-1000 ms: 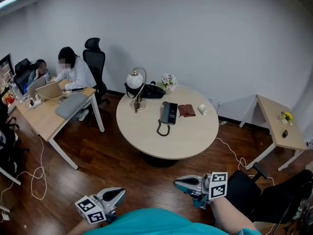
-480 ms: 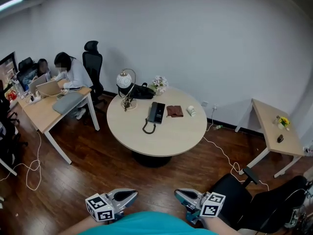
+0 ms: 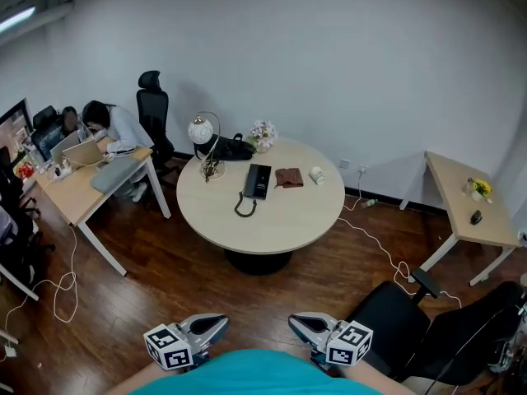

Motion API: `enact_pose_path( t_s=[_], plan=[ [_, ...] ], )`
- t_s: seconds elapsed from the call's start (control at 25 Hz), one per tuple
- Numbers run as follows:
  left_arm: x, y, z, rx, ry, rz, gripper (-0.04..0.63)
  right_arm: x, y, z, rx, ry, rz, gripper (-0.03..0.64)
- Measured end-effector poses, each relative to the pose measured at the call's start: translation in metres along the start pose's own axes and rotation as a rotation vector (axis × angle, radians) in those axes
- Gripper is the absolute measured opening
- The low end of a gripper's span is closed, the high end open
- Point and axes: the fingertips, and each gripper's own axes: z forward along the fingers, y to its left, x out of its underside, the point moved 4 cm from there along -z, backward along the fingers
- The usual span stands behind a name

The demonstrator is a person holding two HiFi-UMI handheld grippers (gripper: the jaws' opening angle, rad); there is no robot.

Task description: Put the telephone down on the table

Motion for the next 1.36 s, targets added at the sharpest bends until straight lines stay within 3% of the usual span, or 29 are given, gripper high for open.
enact_pose_path(
  t_s=[0.24, 0.44, 1.36],
  plan=[
    [-0.009, 0.016, -0.003, 0.054, 0.015, 0.014, 0.005, -0.001, 0.012, 0.019, 0.065, -0.03, -0.058, 0.0],
    [-0.016, 0.025, -0.006, 0.072, 0.014, 0.015, 0.005, -0.002, 0.014, 0.025, 0.104, -0.035, -0.049, 0.0],
    [-0.016, 0.028, -0.005, 0.065, 0.006, 0.007, 0.005, 0.002, 0.009, 0.032, 0.061, -0.016, -0.027, 0.0]
  ],
)
